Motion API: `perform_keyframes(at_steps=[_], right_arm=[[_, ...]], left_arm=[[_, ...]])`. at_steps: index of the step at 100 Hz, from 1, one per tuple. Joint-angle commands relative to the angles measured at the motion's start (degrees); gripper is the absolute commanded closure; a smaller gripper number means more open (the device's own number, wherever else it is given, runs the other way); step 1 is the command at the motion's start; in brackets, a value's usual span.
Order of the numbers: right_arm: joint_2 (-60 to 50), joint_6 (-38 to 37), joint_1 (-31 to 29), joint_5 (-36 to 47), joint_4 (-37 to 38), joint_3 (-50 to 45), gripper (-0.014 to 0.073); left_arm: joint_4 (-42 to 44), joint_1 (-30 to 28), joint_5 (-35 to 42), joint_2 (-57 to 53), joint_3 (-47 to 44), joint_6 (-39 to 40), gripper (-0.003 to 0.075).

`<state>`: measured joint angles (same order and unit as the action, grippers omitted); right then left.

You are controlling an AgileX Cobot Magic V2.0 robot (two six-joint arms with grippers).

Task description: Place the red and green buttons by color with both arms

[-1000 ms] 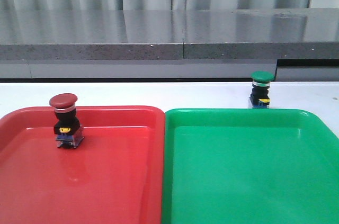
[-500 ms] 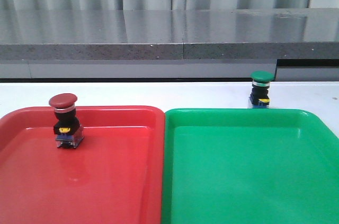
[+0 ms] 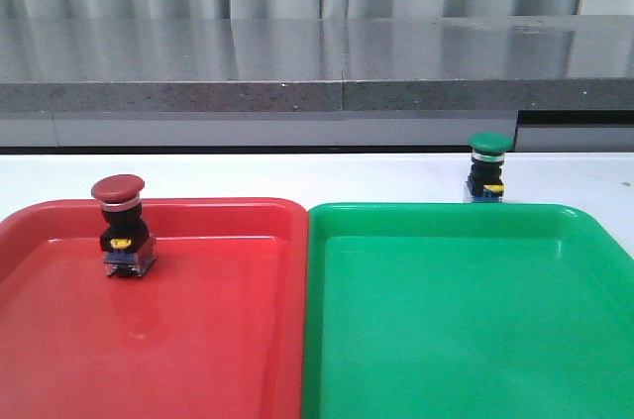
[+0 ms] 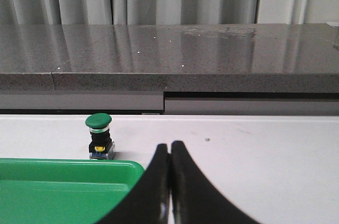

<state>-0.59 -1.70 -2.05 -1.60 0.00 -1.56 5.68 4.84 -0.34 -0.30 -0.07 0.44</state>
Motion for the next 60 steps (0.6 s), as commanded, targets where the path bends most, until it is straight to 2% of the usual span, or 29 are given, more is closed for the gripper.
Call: perform_keyframes(at_steps=[1, 20, 51, 60], right_arm=[[-1.0, 0.0, -0.3, 5.0, 0.6, 0.8, 0.0661], [-1.0, 0.0, -0.3, 5.3, 0.7, 0.8, 0.0661], [-1.0, 0.0, -0.3, 13.1, 0.7, 1.0, 0.0661], [-0.9, -0.1, -0.3, 11.6, 0.0, 2.1, 0.0661]], left_arm=[[-0.1, 0.3, 4.2, -1.8, -2.4, 0.7, 0.0739], [-0.1, 0.3, 4.2, -1.8, -2.4, 0.7, 0.0739], [-0.1, 0.3, 4.2, -1.8, -2.4, 0.7, 0.0740], [-0.1, 0.3, 4.2, -1.8, -2.4, 0.7, 0.0739]])
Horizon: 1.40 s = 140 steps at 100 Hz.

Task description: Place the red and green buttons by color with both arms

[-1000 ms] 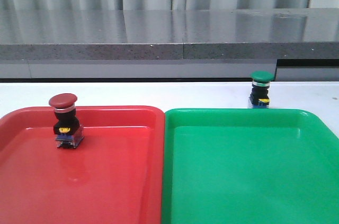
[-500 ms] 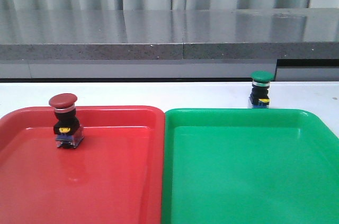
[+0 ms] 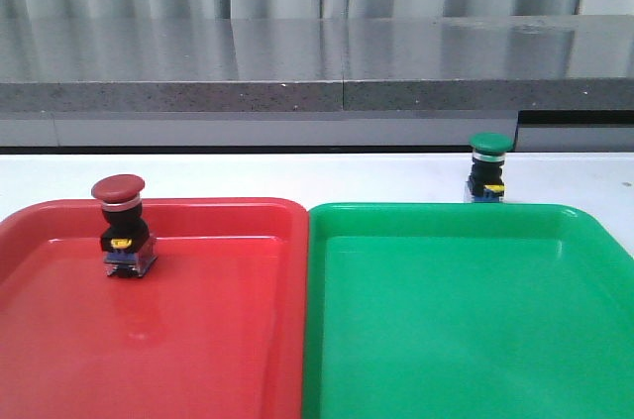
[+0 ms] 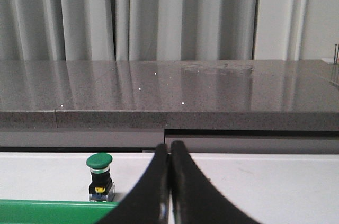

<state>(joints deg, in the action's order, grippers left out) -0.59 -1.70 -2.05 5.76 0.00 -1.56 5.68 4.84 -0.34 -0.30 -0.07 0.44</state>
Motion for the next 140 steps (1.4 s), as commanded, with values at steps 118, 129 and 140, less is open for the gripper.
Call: perform_keyframes(at_steps=[118, 129, 140], right_arm=[[37.5, -0.9, -0.3, -42.7, -6.9, 42.5, 0.0486], [37.5, -0.9, -0.3, -44.0, -6.9, 42.5, 0.0243], [37.5, -0.9, -0.3, -43.3, -7.1, 42.5, 0.0004]], left_arm=[[-0.1, 0.3, 4.2, -1.8, -2.4, 0.7, 0.0739], [-0.1, 0.3, 4.2, -1.8, -2.4, 0.7, 0.0739], [-0.1, 0.3, 4.2, -1.8, -2.4, 0.7, 0.0739]])
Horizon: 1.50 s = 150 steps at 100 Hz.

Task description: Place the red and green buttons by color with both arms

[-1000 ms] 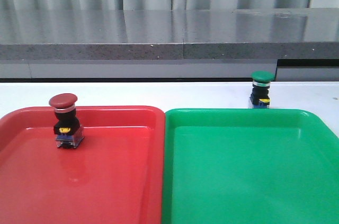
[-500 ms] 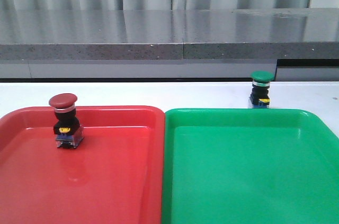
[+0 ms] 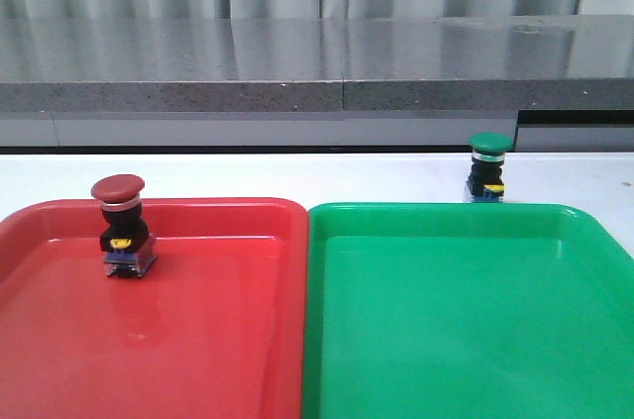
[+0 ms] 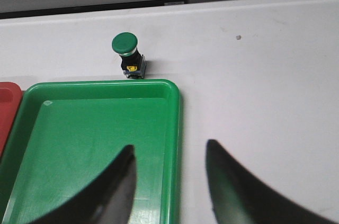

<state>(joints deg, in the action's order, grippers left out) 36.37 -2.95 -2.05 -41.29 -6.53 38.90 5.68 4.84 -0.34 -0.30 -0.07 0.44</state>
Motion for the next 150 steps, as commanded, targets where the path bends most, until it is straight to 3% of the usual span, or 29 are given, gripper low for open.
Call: perform_keyframes(at_steps=[1, 7, 38, 79, 109, 150], right_arm=[[0.5, 0.4, -0.3, 3.8, -0.6, 2.0, -0.0008], [0.5, 0.4, -0.3, 4.4, -2.1, 2.0, -0.0075], [8.1, 2.9, -0.3, 6.1, -5.8, 7.8, -0.0052], [34.7, 2.9, 8.1, 9.5, -5.8, 23.8, -0.0052], [52.7, 2.9, 10.1, 9.8, -5.8, 35.8, -0.0052], [66.4, 2.9, 10.1, 12.4, -5.3, 39.2, -0.0052]], left_arm=[[-0.1, 0.3, 4.2, -1.8, -2.4, 0.7, 0.0739], [-0.1, 0.3, 4.2, -1.8, -2.4, 0.7, 0.0739], [-0.1, 0.3, 4.2, -1.8, -2.4, 0.7, 0.0739], [-0.1, 0.3, 4.2, -1.8, -2.4, 0.7, 0.0739], [-0.1, 0.3, 4.2, -1.8, -2.4, 0.7, 0.0739], [-0.1, 0.3, 4.2, -1.8, -2.4, 0.7, 0.0739]])
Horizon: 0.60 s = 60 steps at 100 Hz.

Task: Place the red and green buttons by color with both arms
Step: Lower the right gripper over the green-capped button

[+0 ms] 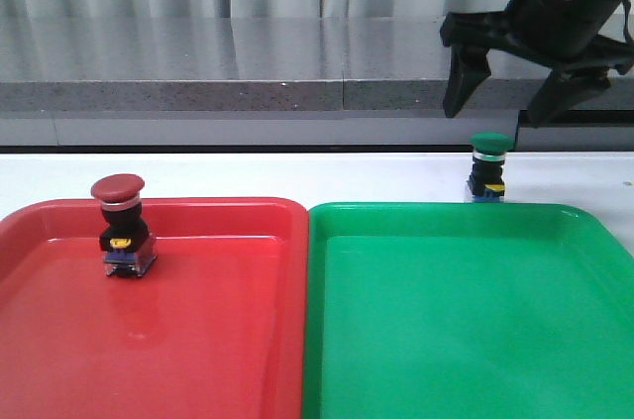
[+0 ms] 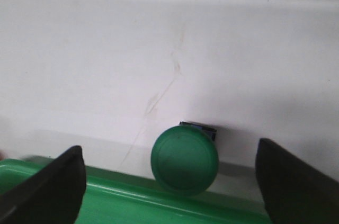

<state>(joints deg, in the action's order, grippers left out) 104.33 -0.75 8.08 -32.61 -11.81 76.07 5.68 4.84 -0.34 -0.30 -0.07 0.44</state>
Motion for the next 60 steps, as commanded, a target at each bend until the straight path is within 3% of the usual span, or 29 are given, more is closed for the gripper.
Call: perform_keyframes(at_steps=[1, 45, 60], right_arm=[[-1.3, 0.8, 0.0, 3.9, 0.0, 2.0, -0.0052], [2.0, 0.8, 0.0, 4.9, 0.0, 2.1, -0.0045], [2.2, 0.8, 0.0, 4.3, 0.0, 2.1, 0.0123]], left_arm=[[-0.1, 0.3, 4.2, -1.8, -2.4, 0.7, 0.0739], [-0.1, 0.3, 4.2, -1.8, -2.4, 0.7, 0.0739], [-0.1, 0.3, 4.2, -1.8, -2.4, 0.7, 0.0739]])
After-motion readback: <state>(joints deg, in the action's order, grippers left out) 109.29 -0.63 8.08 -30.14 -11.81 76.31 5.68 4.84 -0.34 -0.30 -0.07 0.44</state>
